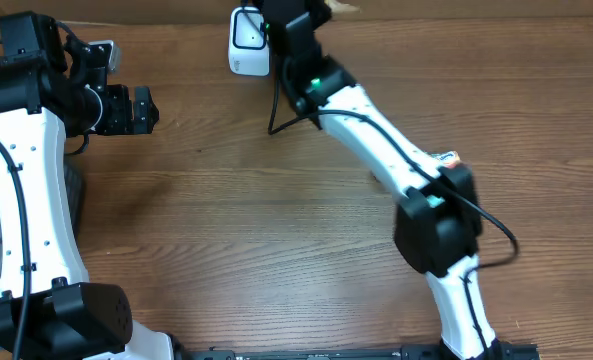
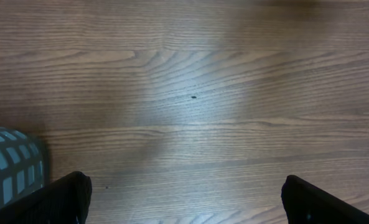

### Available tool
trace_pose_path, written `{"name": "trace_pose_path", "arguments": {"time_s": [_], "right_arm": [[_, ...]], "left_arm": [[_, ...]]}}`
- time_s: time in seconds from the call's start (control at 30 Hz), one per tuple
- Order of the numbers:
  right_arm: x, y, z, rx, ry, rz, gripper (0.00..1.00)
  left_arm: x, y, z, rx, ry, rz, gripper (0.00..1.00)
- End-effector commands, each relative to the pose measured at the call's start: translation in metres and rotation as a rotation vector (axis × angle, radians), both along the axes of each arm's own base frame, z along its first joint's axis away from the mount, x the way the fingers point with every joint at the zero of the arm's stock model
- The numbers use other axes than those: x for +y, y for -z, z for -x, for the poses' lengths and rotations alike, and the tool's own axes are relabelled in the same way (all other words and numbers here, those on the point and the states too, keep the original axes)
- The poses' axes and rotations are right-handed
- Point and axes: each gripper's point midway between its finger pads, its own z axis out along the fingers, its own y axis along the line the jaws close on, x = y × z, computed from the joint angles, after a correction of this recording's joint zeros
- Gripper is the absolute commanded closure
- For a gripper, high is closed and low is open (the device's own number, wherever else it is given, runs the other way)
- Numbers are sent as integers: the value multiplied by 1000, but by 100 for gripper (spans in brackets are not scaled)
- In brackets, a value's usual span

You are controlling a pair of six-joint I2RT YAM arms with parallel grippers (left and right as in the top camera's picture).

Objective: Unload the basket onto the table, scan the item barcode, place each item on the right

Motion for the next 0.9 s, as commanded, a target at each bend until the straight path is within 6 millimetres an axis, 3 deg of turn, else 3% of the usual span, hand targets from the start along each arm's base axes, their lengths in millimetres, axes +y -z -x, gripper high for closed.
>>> {"name": "trace_pose_path", "arguments": {"time_s": [0.0,0.1,0.2,0.37,0.87], "right_arm": [[0,5,-12,-47,1,234,96],[15,48,-21,1,-81,385,96],[22,77,-28,3,-98,422,96],[25,97,-32,-3,-98,418,96],[17,100,-34,3,-58,423,96]], "left_arm": [[-4,-10,-1,-33,29,-9,0],[-4,-10,-1,-33,29,-9,1],[-4,-10,-1,-33,29,-9,0],[-4,-10,-1,-33,29,-9,0],[-4,-10,-1,-33,29,-9,0]]}}
